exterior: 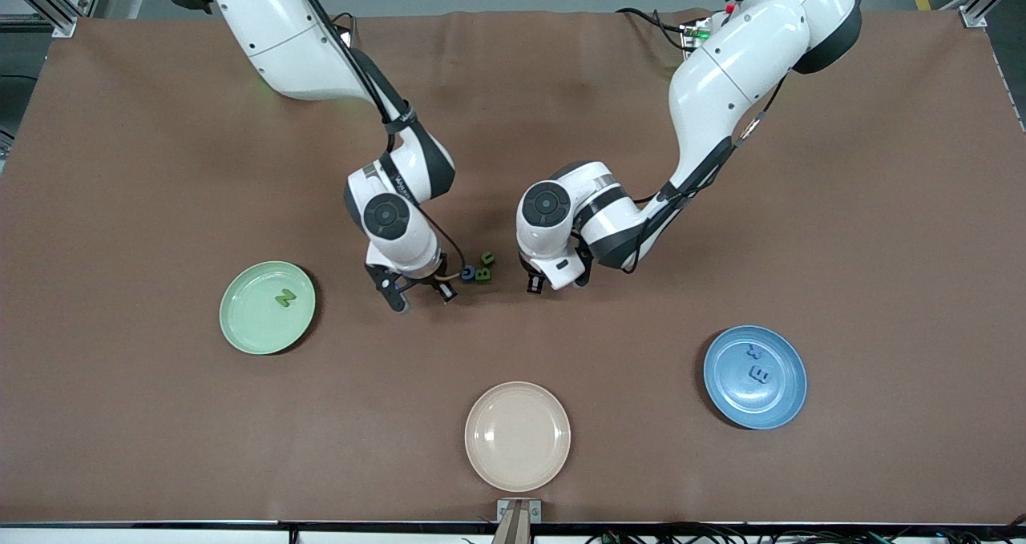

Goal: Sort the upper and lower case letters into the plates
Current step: 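Carry the Q to the green plate while the left gripper grasps green p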

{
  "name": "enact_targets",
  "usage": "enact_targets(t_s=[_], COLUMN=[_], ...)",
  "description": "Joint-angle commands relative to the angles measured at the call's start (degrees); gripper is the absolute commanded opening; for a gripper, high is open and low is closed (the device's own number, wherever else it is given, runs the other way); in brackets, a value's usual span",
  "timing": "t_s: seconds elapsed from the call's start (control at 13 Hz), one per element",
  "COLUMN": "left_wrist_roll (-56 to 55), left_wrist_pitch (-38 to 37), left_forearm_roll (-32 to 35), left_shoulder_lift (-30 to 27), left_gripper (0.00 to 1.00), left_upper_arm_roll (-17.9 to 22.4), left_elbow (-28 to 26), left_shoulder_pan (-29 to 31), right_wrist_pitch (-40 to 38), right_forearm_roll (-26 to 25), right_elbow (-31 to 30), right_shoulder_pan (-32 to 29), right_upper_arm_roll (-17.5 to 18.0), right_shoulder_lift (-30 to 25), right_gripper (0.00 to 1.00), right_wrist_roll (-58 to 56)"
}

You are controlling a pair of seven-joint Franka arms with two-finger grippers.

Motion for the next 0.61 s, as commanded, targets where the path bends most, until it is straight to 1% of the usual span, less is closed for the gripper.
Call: enact_targets(t_s=[0.0, 0.23, 0.38, 0.54], left_wrist_roll=[-0.32, -0.23, 0.29, 0.47], left_wrist_pitch=[1.40, 1.40, 1.31, 1.40], left_forearm_roll=[-0.09, 0.00, 0.00, 0.00], left_shoulder_lift=[0.47, 0.47, 0.30, 0.30], left_gripper=[0.65, 0.63, 0.63, 0.63], left_upper_arm_roll=[1.28, 1.64, 1.64, 1.72], left_elbow=[0.25, 0.25, 0.34, 0.51], left_shoulder_pan=[-1.43, -1.61, -1.52, -1.52], right_wrist_pitch=[-5.29, -4.86, -4.42, -1.62], right_forearm_roll=[-0.25, -0.25, -0.16, -0.16], right_elbow=[-3.00, -10.46, -13.72, -17.59], right_shoulder_pan=[-6.68, -15.02, -20.04, -24.18], right_upper_arm_roll=[0.66, 0.66, 0.75, 0.84], right_shoulder_lift=[-6.28, -12.26, -14.20, -15.00], right_gripper=[0.00, 0.00, 0.00, 0.00], right_wrist_roll=[-10.87, -27.64, -36.62, -44.10])
